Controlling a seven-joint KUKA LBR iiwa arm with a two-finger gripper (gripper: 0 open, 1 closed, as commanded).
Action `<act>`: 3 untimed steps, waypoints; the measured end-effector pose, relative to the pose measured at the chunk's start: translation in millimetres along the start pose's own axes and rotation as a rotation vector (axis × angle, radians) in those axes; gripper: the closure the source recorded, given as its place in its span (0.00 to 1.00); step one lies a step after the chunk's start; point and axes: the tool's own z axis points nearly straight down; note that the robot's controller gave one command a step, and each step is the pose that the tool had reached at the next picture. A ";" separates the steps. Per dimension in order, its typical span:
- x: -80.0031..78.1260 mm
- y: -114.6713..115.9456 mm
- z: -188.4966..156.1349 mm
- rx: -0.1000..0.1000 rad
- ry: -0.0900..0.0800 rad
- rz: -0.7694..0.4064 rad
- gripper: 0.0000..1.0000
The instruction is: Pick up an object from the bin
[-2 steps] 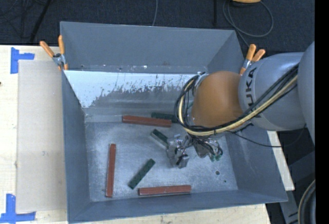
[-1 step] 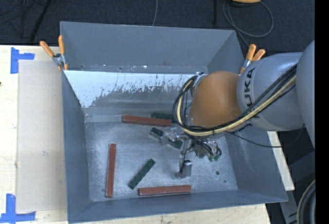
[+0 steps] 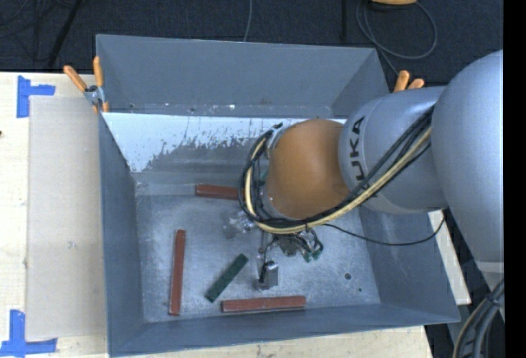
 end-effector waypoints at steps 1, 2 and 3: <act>-19.5 51.4 -0.4 0.000 -0.001 -0.140 0.00; -19.0 49.1 -0.5 0.001 0.000 -0.134 1.00; -88.2 79.5 -152.1 0.004 -0.010 -0.327 1.00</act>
Offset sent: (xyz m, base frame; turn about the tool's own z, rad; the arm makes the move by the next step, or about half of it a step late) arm -0.0014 0.0524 0.0009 -0.1407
